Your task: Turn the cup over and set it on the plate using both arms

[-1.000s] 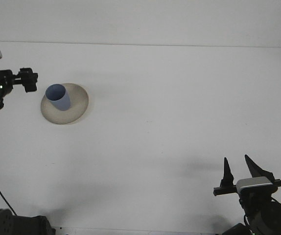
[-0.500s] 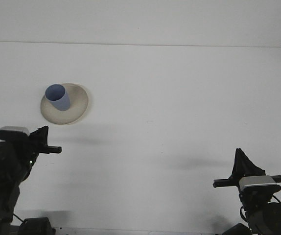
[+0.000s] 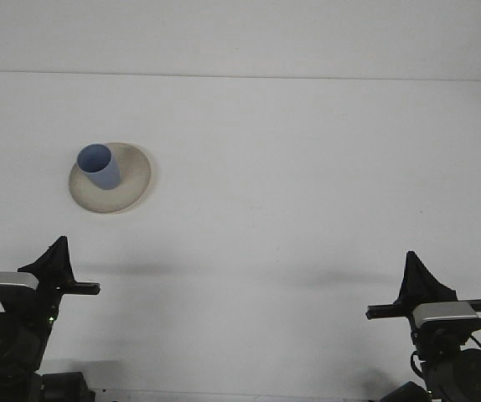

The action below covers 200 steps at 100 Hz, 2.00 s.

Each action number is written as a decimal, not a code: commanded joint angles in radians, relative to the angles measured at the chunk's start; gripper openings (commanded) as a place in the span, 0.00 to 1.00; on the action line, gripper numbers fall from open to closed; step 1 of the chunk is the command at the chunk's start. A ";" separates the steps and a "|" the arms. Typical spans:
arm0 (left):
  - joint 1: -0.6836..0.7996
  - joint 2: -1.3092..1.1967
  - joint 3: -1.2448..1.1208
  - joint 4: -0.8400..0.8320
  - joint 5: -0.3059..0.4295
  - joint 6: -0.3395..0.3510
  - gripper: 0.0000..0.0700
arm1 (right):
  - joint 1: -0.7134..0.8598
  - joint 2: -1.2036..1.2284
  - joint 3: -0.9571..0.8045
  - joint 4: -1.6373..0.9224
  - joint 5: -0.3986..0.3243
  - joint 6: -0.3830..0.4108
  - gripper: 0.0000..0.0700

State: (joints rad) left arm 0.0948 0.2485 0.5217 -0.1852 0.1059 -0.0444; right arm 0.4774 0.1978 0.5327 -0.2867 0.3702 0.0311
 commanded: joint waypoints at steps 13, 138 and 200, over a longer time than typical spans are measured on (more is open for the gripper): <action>0.001 -0.043 0.012 0.012 -0.005 -0.010 0.02 | 0.006 0.006 0.003 0.010 -0.002 0.018 0.00; -0.063 -0.243 -0.508 0.344 -0.173 0.037 0.02 | 0.006 0.006 0.003 0.010 -0.002 0.018 0.00; -0.063 -0.244 -0.508 0.344 -0.173 0.037 0.02 | 0.006 0.006 0.003 0.010 -0.002 -0.003 0.00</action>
State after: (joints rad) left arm 0.0303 0.0055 0.0338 0.1486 -0.0589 -0.0097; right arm 0.4778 0.1982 0.5327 -0.2859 0.3679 0.0341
